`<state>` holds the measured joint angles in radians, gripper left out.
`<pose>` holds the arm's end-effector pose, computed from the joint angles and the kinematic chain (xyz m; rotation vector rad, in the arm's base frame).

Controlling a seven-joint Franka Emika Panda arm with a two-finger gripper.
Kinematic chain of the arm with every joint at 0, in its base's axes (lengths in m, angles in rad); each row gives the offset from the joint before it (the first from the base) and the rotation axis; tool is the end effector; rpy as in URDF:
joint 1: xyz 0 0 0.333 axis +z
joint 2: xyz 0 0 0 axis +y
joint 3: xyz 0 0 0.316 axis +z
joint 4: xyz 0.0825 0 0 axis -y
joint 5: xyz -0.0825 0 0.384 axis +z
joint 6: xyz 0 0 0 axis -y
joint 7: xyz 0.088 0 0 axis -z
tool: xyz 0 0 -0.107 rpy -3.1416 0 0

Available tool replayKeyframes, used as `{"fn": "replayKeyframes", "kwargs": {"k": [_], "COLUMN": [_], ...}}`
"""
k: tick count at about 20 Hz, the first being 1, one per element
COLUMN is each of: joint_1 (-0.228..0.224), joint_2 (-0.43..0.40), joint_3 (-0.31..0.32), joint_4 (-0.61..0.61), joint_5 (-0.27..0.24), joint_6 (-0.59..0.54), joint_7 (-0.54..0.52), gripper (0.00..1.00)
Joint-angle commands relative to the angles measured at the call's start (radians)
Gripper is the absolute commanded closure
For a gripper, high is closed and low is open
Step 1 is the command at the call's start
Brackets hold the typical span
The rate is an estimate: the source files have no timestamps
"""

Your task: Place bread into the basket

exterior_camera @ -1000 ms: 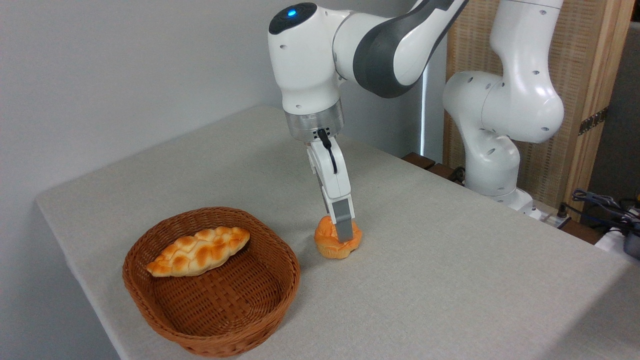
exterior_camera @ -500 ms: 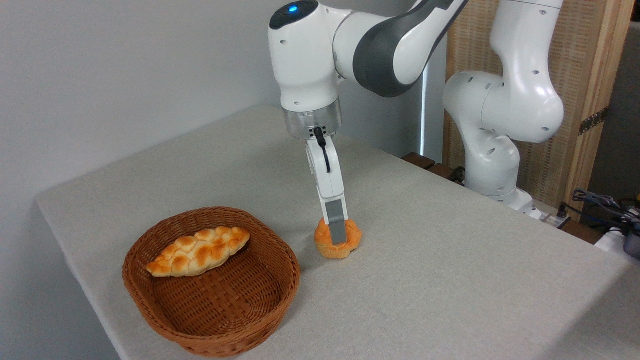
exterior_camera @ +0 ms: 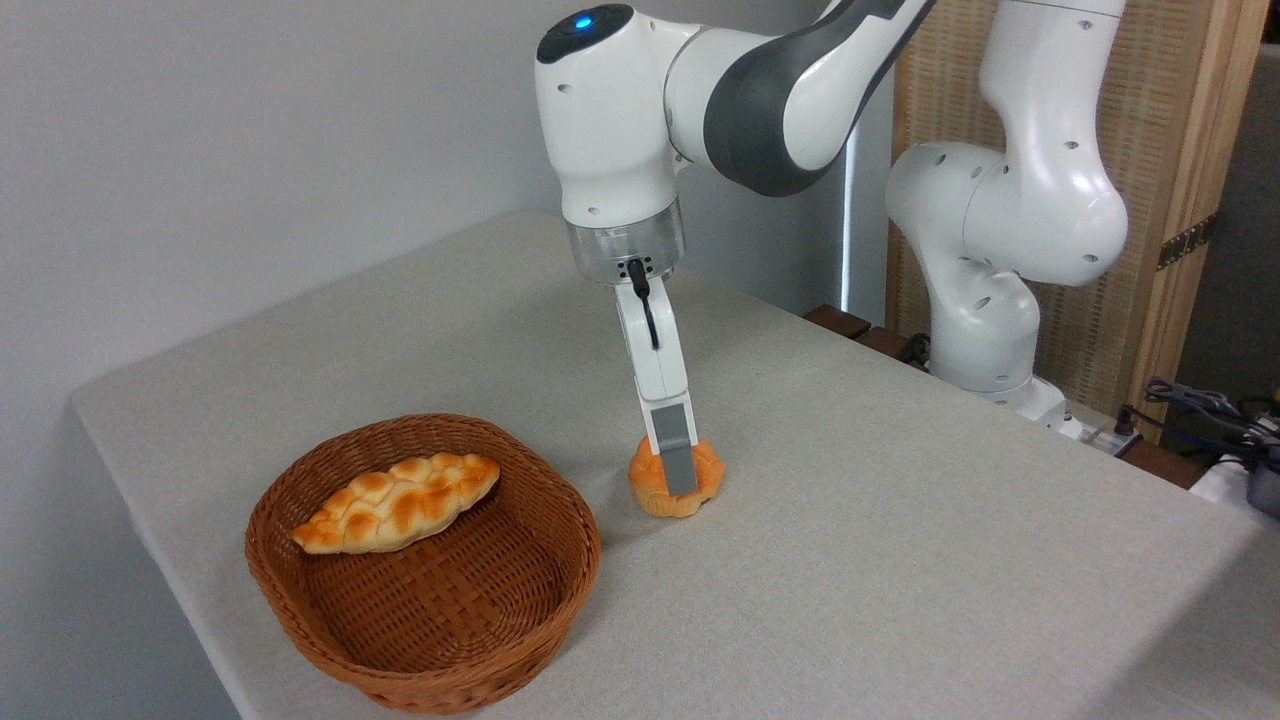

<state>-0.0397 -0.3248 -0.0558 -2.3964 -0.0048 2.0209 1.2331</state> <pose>0.4342 -0.0424 0.4353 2.4653 -1.9193 -0.0787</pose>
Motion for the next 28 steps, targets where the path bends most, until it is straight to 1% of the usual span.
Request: {"fn": "replayKeyframes", "kwargs": {"k": [1, 16, 18, 19, 22, 23, 28], "joint_1": [-0.005, -0.011, -0.011, -0.011, -0.011, -0.011, -0.011], "joint_2": [0.013, 0.043, 0.043, 0.043, 0.043, 0.043, 0.043], "joint_3": [0.008, 0.007, 0.007, 0.007, 0.007, 0.007, 0.007], "joint_4": [-0.006, -0.009, -0.010, -0.010, -0.012, -0.012, -0.012], "joint_5": [0.009, 0.008, 0.002, -0.001, -0.001, -0.001, -0.001], "joint_6": [0.027, 0.028, 0.028, 0.027, 0.027, 0.025, 0.022], "joint_7": [0.023, 0.020, 0.014, 0.012, 0.011, 0.011, 0.012], "gripper": [0.00, 0.00, 0.02, 0.06, 0.16, 0.23, 0.38]}}
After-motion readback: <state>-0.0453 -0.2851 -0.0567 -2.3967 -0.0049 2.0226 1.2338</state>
